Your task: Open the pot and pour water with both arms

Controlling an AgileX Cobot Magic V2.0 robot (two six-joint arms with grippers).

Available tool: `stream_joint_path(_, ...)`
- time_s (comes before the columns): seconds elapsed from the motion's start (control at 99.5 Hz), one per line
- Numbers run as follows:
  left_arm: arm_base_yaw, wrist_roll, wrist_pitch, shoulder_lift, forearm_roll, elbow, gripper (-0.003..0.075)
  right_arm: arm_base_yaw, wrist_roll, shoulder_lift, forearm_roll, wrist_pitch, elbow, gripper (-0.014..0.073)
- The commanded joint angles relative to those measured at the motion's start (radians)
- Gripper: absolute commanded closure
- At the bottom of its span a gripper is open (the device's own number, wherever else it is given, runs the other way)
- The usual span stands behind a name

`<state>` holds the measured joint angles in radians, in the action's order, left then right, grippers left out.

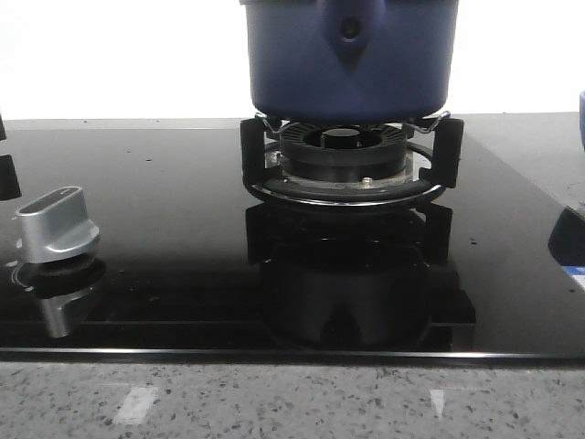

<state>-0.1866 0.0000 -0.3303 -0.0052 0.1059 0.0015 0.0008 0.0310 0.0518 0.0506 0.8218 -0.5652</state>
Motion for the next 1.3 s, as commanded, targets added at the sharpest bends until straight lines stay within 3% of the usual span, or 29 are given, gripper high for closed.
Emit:
stream_joint_path(0.0, 0.001, -0.007, 0.037, -0.024, 0.013, 0.031, 0.074, 0.0, -0.009, -0.001, -0.004, -0.074, -0.001, 0.0663)
stream_joint_path(0.141, 0.001, -0.007, 0.037, -0.024, 0.013, 0.031, 0.074, -0.004, -0.009, -0.056, -0.097, -0.127, 0.068, 0.0663)
stream_joint_path(0.382, 0.001, -0.007, 0.037, -0.024, 0.013, 0.031, 0.074, -0.127, -0.009, -0.078, -0.042, -0.672, 0.345, 0.0663)
stream_joint_path(0.523, 0.001, -0.007, 0.037, -0.024, 0.013, 0.031, 0.074, -0.204, -0.009, -0.079, -0.022, -0.807, 0.504, 0.0663)
stream_joint_path(0.663, 0.001, -0.007, 0.037, -0.024, 0.013, 0.031, 0.074, -0.209, -0.009, -0.079, -0.059, -0.815, 0.605, 0.0663)
stream_joint_path(0.723, 0.001, -0.007, 0.037, -0.024, 0.013, 0.031, 0.074, -0.207, -0.009, -0.079, -0.12, -0.731, 0.601, 0.0663)
stream_joint_path(0.965, 0.001, -0.007, 0.037, -0.024, 0.013, 0.031, 0.0741, -0.207, 0.076, -0.079, -0.113, -0.638, 0.603, 0.0663)
stream_joint_path(1.105, 0.001, -0.007, 0.037, -0.024, 0.013, 0.031, 0.074, -0.207, 0.079, -0.081, -0.11, -0.509, 0.603, 0.0663)
stream_joint_path(1.286, 0.001, -0.007, 0.037, -0.024, 0.013, 0.031, 0.074, -0.207, 0.079, -0.081, -0.11, -0.508, 0.603, 0.0663)
